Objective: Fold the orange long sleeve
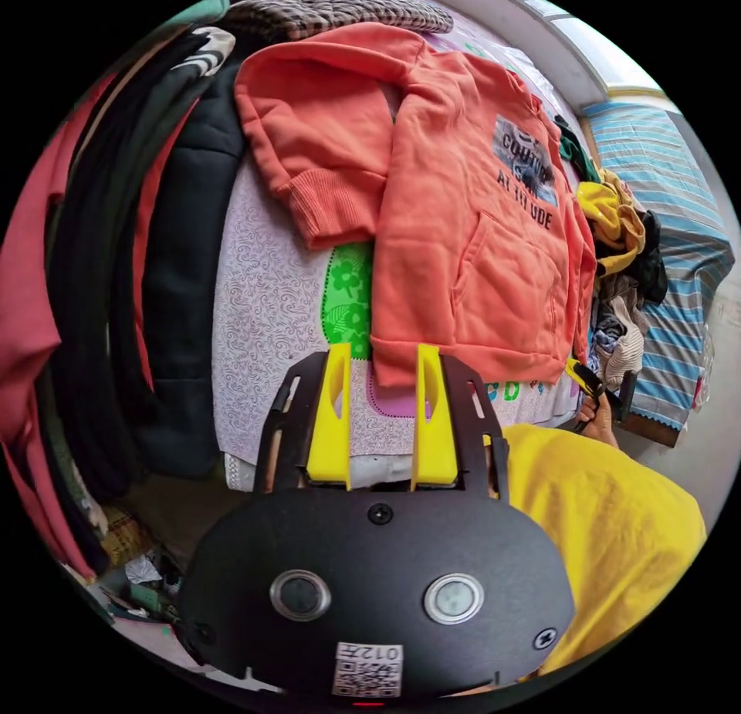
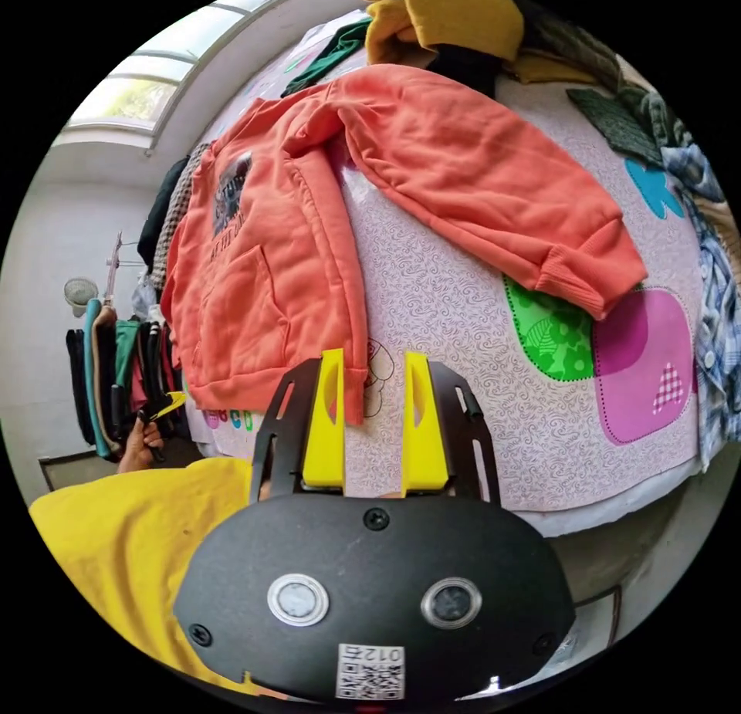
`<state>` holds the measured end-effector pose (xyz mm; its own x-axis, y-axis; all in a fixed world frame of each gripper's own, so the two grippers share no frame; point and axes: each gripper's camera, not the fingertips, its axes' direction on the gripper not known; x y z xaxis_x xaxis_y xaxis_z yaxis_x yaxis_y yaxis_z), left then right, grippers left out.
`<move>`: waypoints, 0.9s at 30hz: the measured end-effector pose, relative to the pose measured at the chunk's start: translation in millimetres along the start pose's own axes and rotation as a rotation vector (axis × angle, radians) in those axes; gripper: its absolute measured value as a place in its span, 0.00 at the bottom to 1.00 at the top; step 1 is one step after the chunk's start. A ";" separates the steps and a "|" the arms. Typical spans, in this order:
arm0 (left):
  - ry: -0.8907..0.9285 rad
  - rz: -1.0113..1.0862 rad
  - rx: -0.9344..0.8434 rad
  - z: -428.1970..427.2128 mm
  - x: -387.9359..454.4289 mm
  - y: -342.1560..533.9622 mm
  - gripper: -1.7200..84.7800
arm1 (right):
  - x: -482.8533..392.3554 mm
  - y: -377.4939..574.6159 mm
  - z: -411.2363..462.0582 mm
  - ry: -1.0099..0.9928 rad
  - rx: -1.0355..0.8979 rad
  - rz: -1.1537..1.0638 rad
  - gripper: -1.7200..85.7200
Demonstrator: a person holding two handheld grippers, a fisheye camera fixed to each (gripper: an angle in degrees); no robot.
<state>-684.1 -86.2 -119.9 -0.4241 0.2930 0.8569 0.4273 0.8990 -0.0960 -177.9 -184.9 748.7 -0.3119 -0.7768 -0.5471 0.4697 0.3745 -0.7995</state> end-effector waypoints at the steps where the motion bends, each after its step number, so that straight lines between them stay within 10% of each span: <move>1: -0.023 0.014 -0.018 12.7 4.8 1.3 0.13 | -1.2 -3.1 3.3 0.039 0.004 -0.022 0.13; 7: -0.167 0.030 -0.066 55.3 32.6 16.7 0.08 | -2.3 -12.2 15.0 0.111 -0.017 -0.150 0.07; 19: 0.165 0.188 -0.151 46.0 62.4 120.7 0.02 | 92.5 -13.9 -76.1 -0.132 -0.090 -0.258 0.03; 27: -0.112 0.085 -0.319 167.4 83.2 186.7 0.03 | 163.7 17.3 -16.3 -0.061 -0.256 -0.105 0.03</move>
<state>-773.3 160.5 -151.4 -0.4535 0.4122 0.7902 0.6852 0.7283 0.0134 -234.2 -297.3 641.3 -0.2935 -0.8445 -0.4480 0.2106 0.4001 -0.8920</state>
